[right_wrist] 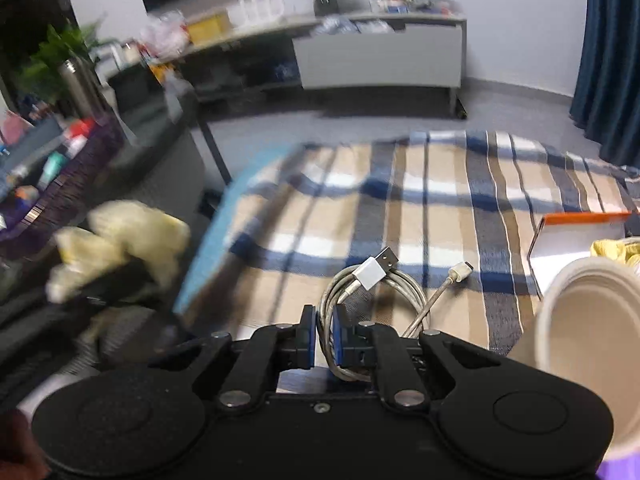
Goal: Organize soft objects
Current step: 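Lift and carry the plastic toy and white cable over the white box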
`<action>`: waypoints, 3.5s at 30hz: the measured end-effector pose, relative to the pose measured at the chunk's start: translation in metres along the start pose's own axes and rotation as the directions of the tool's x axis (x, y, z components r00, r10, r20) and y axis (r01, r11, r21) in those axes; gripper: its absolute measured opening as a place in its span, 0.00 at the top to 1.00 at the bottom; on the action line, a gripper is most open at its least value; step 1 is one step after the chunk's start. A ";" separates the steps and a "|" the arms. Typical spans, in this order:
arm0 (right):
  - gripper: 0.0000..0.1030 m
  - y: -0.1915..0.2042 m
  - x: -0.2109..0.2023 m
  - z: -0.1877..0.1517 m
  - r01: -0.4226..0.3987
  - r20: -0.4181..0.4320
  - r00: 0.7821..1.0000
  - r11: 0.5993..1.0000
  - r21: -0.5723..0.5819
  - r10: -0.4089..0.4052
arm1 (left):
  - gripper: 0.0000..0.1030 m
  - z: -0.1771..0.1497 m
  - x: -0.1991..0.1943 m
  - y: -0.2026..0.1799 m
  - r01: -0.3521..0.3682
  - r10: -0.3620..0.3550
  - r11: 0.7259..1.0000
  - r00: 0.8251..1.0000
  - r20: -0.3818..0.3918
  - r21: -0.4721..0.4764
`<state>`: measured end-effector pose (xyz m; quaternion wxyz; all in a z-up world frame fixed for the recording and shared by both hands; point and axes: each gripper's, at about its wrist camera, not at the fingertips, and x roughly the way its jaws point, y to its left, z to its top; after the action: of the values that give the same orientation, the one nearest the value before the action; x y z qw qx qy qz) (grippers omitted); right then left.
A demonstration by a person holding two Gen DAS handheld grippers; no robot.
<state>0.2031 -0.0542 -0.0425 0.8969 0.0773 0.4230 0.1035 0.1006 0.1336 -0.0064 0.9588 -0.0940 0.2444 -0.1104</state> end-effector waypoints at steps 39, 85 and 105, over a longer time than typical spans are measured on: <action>0.90 -0.087 -0.202 -0.041 -0.087 0.392 0.919 0.994 0.070 0.052 | 0.79 0.005 -0.050 -0.128 -0.041 0.046 0.992 0.998 -0.038 0.122; 0.90 -0.135 -0.232 -0.062 -0.019 0.428 0.902 0.984 0.179 -0.060 | 0.79 -0.002 -0.032 -0.171 0.079 -0.058 0.973 0.993 -0.104 0.217; 0.90 -0.157 -0.239 -0.070 0.008 0.431 0.895 0.972 0.233 -0.110 | 0.79 -0.003 -0.027 -0.189 0.136 -0.109 0.959 0.987 -0.118 0.248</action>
<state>0.0199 -0.2626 0.0553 0.9574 0.1869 0.2199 0.0072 0.0447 -0.0406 0.0470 0.9402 0.0210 0.2712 -0.2049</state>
